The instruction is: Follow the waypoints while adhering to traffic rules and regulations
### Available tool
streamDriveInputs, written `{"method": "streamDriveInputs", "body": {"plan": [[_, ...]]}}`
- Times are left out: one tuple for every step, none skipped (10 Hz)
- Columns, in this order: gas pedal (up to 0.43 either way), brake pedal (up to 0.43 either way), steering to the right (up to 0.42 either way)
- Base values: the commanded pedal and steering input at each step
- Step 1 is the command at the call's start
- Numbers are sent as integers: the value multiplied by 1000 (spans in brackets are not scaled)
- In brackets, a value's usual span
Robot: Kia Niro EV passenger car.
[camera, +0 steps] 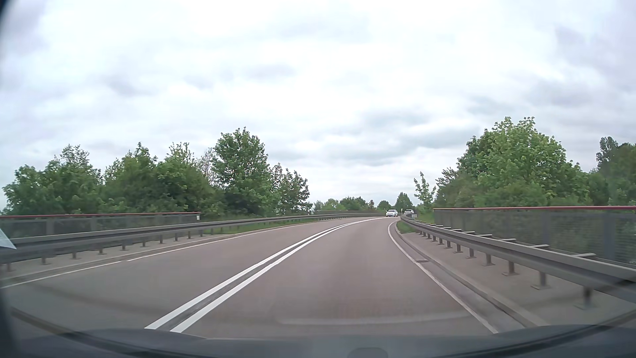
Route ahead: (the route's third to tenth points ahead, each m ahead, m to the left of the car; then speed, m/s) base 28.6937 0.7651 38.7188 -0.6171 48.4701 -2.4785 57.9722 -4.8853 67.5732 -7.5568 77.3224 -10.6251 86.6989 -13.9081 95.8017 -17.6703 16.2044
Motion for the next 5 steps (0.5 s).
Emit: {"method": "streamDriveInputs", "body": {"plan": [[177, 0, 20], [177, 0, 21], [177, 0, 22], [169, 0, 23], [169, 0, 23]]}}
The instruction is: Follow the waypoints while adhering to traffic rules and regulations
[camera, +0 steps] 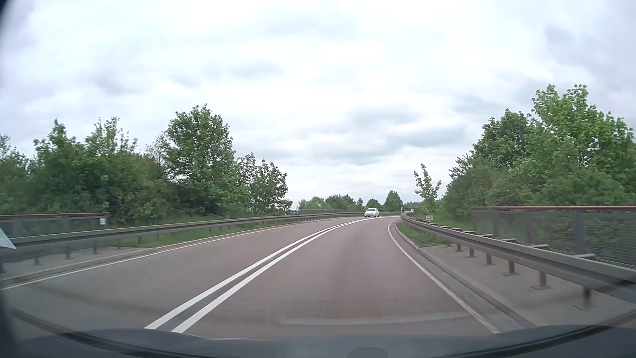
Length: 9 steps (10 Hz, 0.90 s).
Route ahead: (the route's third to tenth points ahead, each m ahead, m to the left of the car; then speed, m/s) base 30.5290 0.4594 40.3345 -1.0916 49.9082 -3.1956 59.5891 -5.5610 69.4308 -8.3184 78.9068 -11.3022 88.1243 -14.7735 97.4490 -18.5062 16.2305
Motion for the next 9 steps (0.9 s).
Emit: {"method": "streamDriveInputs", "body": {"plan": [[169, 0, 26], [150, 0, 31], [150, 0, 31], [150, 0, 28], [150, 0, 25], [150, 0, 25], [150, 0, 24], [150, 0, 24], [150, 0, 25]]}}
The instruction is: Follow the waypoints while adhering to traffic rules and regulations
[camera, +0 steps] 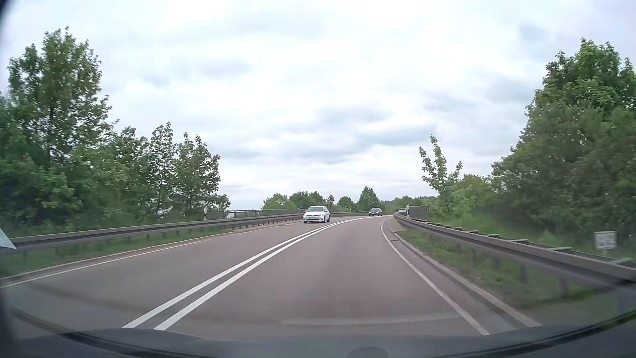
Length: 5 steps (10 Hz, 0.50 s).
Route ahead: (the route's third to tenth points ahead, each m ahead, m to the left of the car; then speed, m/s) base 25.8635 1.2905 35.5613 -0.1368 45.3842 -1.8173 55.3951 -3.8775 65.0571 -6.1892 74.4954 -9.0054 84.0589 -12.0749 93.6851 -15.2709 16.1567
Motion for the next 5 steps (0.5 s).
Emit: {"method": "streamDriveInputs", "body": {"plan": [[150, 0, 27], [150, 0, 28], [150, 0, 29], [150, 0, 29], [138, 0, 25]]}}
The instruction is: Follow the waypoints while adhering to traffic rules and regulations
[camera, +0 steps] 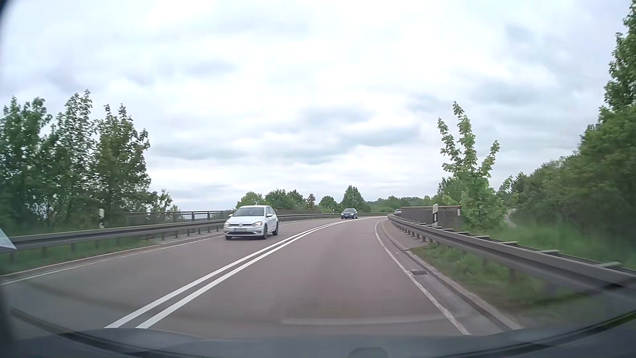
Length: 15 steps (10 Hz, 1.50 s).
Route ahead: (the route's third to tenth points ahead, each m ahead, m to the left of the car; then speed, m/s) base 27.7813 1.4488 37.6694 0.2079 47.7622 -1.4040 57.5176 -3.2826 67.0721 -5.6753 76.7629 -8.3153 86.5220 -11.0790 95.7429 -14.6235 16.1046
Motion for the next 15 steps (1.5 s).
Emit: {"method": "streamDriveInputs", "body": {"plan": [[138, 0, 20], [138, 0, 16], [138, 0, 13], [138, 0, 13], [138, 0, 13], [138, 0, 13], [138, 0, 14], [138, 0, 15], [130, 0, 15], [118, 0, 15], [118, 0, 15], [118, 0, 16], [118, 0, 17], [118, 0, 17], [118, 0, 18]]}}
